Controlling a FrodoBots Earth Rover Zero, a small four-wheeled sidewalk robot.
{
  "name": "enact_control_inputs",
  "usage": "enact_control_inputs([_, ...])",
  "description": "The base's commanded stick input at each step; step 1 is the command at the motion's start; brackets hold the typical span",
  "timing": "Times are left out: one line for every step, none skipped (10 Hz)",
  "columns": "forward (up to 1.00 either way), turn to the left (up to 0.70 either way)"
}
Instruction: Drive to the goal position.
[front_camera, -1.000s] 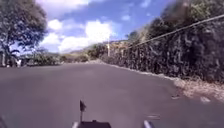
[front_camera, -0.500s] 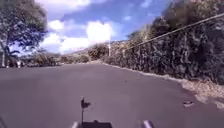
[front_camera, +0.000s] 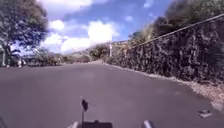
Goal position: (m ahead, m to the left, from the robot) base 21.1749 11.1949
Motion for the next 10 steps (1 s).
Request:
enact_control_inputs([0.63, -0.32])
enact_control_inputs([0.63, -0.32])
enact_control_inputs([0.63, -0.28])
enact_control_inputs([0.63, -0.23])
enact_control_inputs([0.63, -0.18])
enact_control_inputs([0.63, -0.17])
enact_control_inputs([0.63, -0.15])
enact_control_inputs([0.63, -0.14])
enact_control_inputs([0.63, 0.00])
enact_control_inputs([0.63, 0.00])
